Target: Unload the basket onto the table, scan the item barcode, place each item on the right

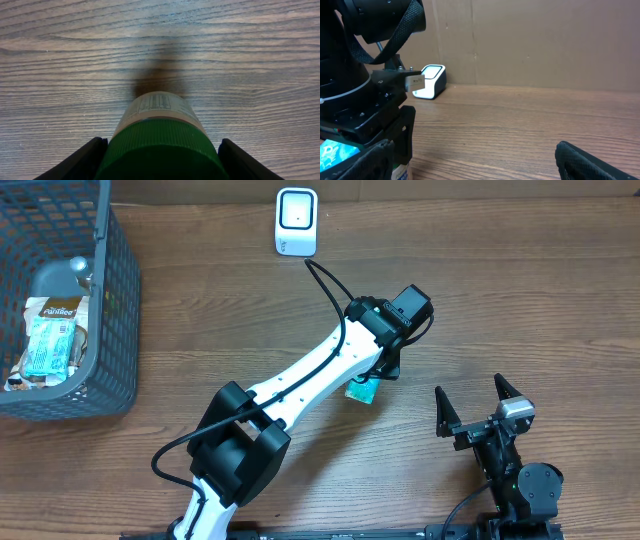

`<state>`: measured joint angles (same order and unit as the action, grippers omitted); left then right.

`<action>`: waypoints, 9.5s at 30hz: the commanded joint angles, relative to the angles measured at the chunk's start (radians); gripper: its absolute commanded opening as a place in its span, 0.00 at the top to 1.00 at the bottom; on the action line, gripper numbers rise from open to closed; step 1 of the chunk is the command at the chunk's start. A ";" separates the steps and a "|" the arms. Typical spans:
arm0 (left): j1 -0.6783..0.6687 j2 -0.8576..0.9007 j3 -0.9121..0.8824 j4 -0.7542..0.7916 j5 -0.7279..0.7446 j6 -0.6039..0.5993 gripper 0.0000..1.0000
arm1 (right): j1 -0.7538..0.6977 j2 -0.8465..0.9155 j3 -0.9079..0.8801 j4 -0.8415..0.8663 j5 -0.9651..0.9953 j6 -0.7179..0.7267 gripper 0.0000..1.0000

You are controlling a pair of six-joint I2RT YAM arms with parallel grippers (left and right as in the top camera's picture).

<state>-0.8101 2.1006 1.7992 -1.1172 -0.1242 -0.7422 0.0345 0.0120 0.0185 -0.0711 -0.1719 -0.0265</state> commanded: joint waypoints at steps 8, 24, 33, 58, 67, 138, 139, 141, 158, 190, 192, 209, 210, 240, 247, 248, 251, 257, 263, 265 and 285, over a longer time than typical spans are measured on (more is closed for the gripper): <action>0.002 0.022 0.009 0.003 -0.006 -0.013 0.65 | 0.005 -0.009 -0.011 0.005 0.002 -0.005 0.00; -0.008 0.022 -0.002 0.009 -0.021 -0.013 0.61 | 0.005 -0.009 -0.011 0.005 0.002 -0.005 0.00; -0.008 0.022 -0.037 0.039 -0.042 -0.013 0.46 | 0.005 -0.009 -0.011 0.005 0.002 -0.005 0.00; 0.062 0.008 0.083 -0.052 0.016 0.119 0.00 | 0.005 -0.009 -0.011 0.005 0.002 -0.005 0.00; 0.182 -0.001 0.528 -0.257 -0.073 0.278 0.00 | 0.005 -0.009 -0.011 0.005 0.002 -0.005 0.00; 1.274 0.020 0.040 0.435 0.330 0.937 0.42 | 0.005 -0.009 -0.011 0.005 0.002 -0.005 0.00; 1.274 0.018 0.045 0.433 0.329 0.937 0.48 | 0.005 -0.009 -0.011 0.005 0.002 -0.005 0.00; 1.275 0.007 0.051 0.433 0.327 0.937 0.59 | 0.005 -0.009 -0.011 0.005 0.002 -0.005 0.00; 1.275 -0.319 0.066 0.521 0.323 0.921 0.66 | 0.006 -0.009 -0.011 0.005 0.002 -0.005 0.00; 0.856 -0.773 0.066 -0.023 0.328 0.529 0.68 | 0.005 -0.009 -0.011 0.005 0.002 -0.005 0.00; 0.798 -0.748 0.066 -0.063 0.295 0.529 0.68 | 0.005 -0.009 -0.011 0.005 0.002 -0.005 0.00; 0.373 -0.550 0.062 -0.182 -0.054 0.180 0.62 | 0.005 -0.009 -0.011 0.005 0.002 -0.005 0.00; 0.353 -0.535 0.061 -0.182 -0.074 0.146 0.61 | 0.005 -0.009 -0.011 0.005 0.002 -0.005 0.00; 0.092 -0.142 0.053 -0.087 -0.193 -0.111 0.59 | 0.005 -0.009 -0.011 0.005 0.002 -0.005 0.00; 0.067 -0.090 0.053 -0.062 -0.198 -0.111 0.59 | 0.005 -0.009 -0.011 0.005 0.002 -0.005 0.00; 0.064 -0.081 0.053 -0.056 -0.200 -0.111 0.59 | 0.005 -0.009 -0.011 0.005 0.002 -0.005 0.00; 0.063 -0.066 0.053 -0.037 -0.198 -0.111 0.59 | 0.005 -0.009 -0.011 0.005 0.002 -0.005 0.00; 0.063 -0.060 0.053 -0.010 -0.199 -0.129 0.59 | 0.005 -0.009 -0.011 0.005 0.002 -0.005 0.00; 0.071 -0.060 0.053 0.011 -0.217 -0.129 0.58 | 0.005 -0.009 -0.011 0.005 0.002 -0.005 0.00; 0.081 -0.060 0.053 0.011 -0.224 -0.126 0.58 | 0.005 -0.009 -0.011 0.005 0.002 -0.005 0.00; 0.122 -0.060 -0.024 0.108 -0.208 0.002 0.57 | 0.005 -0.009 -0.011 0.005 0.002 -0.005 0.00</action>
<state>-0.6865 2.0365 1.8164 -1.0363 -0.3031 -0.7654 0.0345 0.0120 0.0185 -0.0711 -0.1722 -0.0265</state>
